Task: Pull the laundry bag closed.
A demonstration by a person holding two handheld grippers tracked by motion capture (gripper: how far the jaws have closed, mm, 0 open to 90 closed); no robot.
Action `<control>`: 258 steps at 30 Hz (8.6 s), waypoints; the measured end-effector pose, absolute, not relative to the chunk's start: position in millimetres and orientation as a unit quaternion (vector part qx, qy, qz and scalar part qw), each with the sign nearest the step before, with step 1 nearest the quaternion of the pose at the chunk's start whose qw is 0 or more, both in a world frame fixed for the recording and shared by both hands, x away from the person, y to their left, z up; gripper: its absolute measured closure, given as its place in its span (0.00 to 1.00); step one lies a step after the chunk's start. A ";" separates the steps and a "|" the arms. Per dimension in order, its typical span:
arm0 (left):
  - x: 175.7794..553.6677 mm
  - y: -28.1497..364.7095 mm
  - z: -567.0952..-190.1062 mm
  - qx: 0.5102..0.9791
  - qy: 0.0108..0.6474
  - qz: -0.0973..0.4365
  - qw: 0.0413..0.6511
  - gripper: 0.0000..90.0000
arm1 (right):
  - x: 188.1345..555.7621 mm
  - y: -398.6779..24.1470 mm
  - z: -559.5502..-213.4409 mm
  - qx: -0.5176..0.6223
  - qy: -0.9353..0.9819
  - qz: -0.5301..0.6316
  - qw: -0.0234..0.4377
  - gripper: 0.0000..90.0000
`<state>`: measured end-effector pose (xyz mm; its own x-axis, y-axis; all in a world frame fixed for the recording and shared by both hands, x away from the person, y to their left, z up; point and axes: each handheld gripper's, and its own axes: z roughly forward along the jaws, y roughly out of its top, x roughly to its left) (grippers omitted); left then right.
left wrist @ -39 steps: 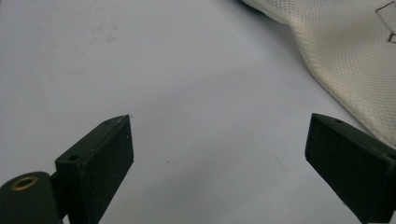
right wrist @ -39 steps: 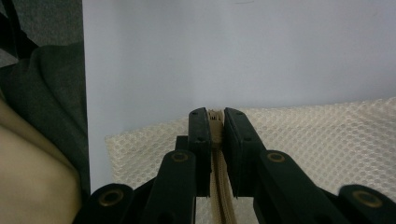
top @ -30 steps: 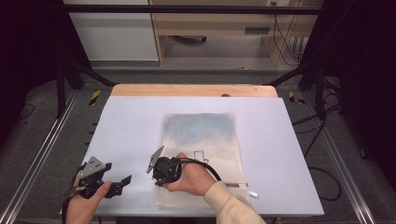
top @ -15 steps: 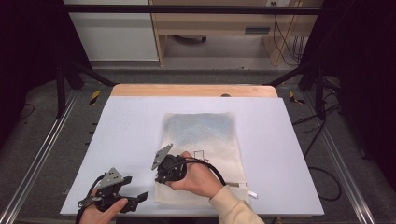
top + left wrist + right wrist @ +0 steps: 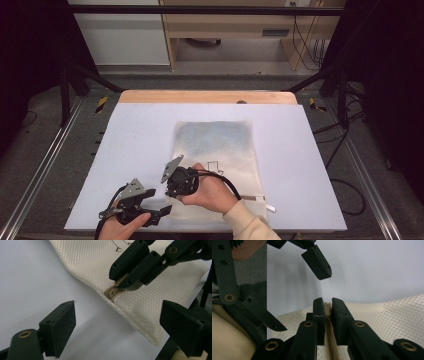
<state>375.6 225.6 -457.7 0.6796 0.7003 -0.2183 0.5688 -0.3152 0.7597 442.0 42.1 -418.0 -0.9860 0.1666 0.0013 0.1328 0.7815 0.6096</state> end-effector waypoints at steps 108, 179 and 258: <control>424.7 202.5 -492.8 0.786 0.376 -0.090 0.483 0.95 | 443.6 30.2 -411.5 0.075 0.940 0.331 0.038 0.91; 423.8 208.9 -481.8 0.788 0.375 -0.066 0.485 0.98 | 442.9 13.5 -420.4 0.070 0.945 0.311 0.070 0.92; 420.7 215.4 -470.7 0.798 0.378 -0.071 0.463 0.95 | 441.8 9.0 -434.3 0.063 0.952 0.293 0.064 0.92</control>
<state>420.7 215.4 -470.7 0.7036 0.5385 -0.4636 0.6697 -0.2845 0.6860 441.8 9.0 -434.3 -0.9839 0.1580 -0.0837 0.0835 0.8201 0.5661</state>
